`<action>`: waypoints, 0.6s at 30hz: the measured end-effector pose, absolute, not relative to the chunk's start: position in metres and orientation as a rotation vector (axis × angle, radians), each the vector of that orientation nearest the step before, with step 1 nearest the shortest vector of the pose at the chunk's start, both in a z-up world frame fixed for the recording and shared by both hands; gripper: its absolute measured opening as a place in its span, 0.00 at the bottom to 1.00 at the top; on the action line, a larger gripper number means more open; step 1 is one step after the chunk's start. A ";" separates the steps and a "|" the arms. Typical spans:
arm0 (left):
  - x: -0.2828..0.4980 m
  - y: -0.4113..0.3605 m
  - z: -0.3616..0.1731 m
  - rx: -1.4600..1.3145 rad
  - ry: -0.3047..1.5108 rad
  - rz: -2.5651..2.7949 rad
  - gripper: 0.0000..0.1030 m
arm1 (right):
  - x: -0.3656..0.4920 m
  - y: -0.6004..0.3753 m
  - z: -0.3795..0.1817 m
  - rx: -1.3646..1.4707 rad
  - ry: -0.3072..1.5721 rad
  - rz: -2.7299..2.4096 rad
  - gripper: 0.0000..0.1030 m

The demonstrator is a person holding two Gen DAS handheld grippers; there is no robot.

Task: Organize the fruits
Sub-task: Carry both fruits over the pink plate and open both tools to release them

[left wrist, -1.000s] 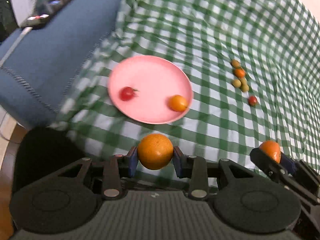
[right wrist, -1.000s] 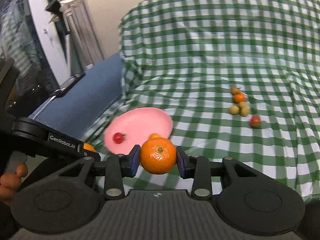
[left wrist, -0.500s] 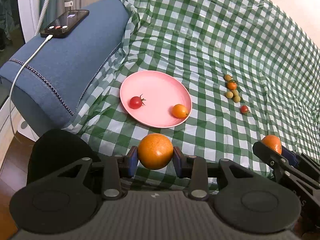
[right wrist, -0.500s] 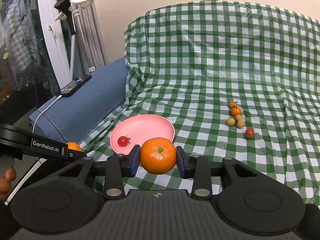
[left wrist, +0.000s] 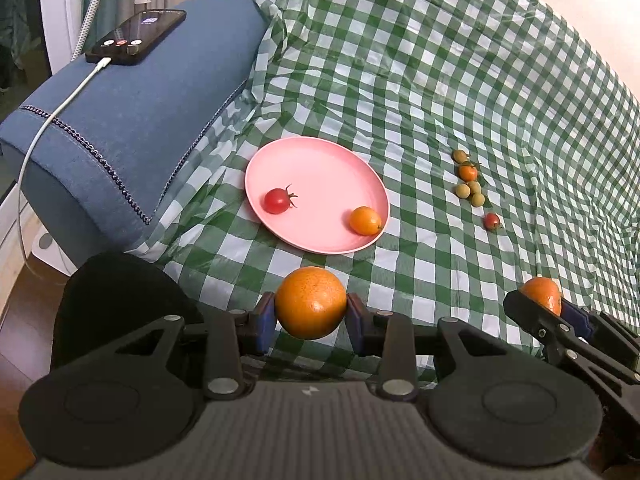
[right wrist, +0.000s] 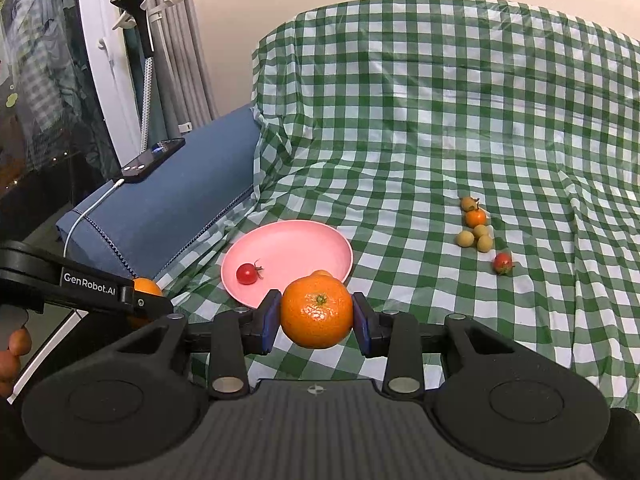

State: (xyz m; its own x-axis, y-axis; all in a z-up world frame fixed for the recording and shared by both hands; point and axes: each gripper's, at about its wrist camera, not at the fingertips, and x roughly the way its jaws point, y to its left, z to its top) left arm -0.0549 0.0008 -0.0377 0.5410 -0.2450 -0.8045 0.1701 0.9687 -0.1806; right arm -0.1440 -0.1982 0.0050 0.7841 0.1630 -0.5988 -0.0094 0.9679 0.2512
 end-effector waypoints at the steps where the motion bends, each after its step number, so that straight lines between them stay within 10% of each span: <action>1: -0.055 0.000 -0.038 -0.084 0.970 -0.247 0.40 | -0.144 -0.198 0.005 0.241 0.665 0.095 0.38; 18: -0.015 0.008 -0.040 -0.083 0.987 -0.216 0.40 | -0.103 -0.199 -0.015 0.262 0.695 0.086 0.38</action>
State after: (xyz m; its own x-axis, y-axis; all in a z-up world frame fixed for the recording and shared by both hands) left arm -0.0151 0.0083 -0.0397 0.5319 -0.2185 -0.8182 0.1432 0.9754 -0.1674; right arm -0.1033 -0.1992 -0.0152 0.7660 0.1646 -0.6214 0.0090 0.9638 0.2665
